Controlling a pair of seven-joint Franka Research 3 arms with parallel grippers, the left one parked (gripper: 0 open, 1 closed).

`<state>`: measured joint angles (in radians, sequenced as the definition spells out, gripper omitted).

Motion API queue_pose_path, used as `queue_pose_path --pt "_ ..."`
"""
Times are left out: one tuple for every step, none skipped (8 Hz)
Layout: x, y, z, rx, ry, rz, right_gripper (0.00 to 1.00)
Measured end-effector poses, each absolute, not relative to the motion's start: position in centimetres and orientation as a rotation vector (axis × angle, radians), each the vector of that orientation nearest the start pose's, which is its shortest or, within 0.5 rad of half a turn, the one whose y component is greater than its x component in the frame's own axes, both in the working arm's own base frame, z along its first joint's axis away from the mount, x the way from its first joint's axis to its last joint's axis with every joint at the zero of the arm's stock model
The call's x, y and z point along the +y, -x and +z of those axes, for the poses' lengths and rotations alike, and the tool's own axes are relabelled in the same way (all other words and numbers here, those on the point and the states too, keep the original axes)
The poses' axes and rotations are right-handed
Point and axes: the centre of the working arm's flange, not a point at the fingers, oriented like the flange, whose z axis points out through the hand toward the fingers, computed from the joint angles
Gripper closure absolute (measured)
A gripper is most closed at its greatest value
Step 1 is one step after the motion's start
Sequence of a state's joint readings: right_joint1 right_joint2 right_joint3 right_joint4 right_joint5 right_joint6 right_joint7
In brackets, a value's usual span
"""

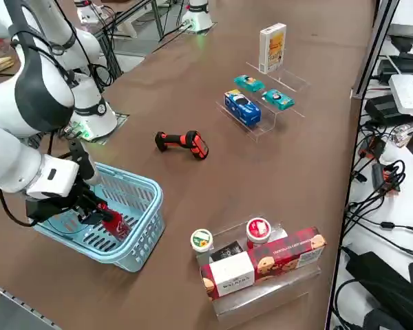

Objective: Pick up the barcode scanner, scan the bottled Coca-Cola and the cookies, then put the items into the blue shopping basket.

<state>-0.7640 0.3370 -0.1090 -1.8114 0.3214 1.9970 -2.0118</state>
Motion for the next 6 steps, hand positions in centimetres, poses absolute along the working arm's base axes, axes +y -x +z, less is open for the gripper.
queue_pose_path --pt "-46.17 -41.86 34.33 -1.4 2.593 -0.348 0.63" --pt "-46.26 -41.93 34.02 -1.402 2.595 -0.355 0.63" --pt "-46.31 -41.92 33.94 -1.403 2.596 -0.356 0.63" --pt "-46.31 -41.94 33.95 -1.405 2.595 -0.358 0.61" --pt "-46.3 -41.96 34.0 -1.408 2.595 -0.36 0.46" --pt "-46.28 -41.99 34.13 -1.411 2.594 -0.363 0.26"
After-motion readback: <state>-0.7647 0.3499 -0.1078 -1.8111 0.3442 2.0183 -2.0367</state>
